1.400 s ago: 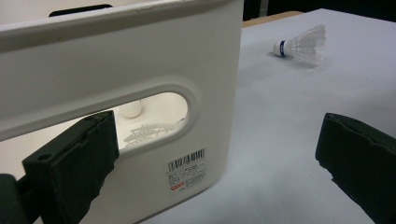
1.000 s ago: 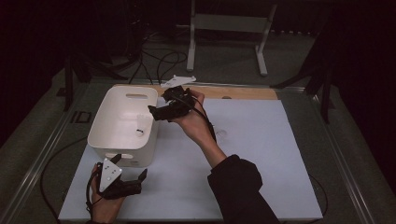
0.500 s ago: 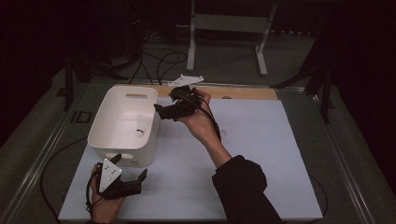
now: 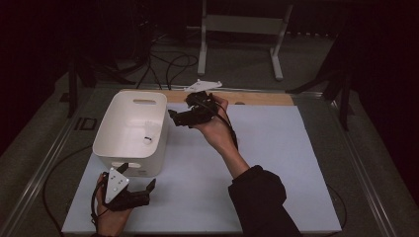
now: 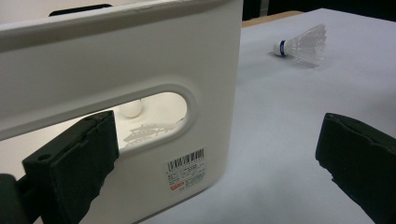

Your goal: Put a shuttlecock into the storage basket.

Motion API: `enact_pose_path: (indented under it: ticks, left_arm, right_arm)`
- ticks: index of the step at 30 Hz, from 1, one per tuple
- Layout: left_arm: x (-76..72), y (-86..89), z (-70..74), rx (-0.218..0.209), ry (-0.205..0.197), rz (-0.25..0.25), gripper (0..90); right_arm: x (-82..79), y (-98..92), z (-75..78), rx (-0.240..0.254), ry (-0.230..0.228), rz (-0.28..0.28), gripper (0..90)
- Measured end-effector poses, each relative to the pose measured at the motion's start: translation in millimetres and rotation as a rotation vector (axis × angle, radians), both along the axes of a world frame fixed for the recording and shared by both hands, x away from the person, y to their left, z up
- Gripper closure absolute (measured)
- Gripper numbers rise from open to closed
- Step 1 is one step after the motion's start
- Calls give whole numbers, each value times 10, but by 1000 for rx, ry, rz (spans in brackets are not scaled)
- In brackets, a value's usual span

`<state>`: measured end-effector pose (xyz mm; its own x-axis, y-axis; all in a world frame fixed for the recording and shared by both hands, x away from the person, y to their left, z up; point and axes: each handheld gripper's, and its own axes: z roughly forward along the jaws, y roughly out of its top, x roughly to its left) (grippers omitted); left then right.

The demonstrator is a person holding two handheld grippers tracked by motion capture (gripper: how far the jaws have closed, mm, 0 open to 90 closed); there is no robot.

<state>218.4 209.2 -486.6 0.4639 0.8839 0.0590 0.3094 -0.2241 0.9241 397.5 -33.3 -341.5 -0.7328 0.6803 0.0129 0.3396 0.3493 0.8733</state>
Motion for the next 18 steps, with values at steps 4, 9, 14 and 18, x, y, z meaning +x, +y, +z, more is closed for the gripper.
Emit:
enact_pose_path:
  ticks: [4, 9, 14, 18]
  left_arm:
    - [0, 1, 1, 1, 0, 0, 1]
    - [-2, 2, 1, 1, 0, 1, 1]
    - [-2, 3, 2, 1, 0, 1, 1]
    - [-2, 3, 1, 0, -1, 1, 1]
  right_arm:
    - [-1, -16, -9, -2, 0, -3, 114]
    - [-5, -46, -18, -1, 1, -7, 115]
    - [-3, -75, -31, -3, 1, -9, 115]
    - [-3, -109, -39, -7, 2, -15, 115]
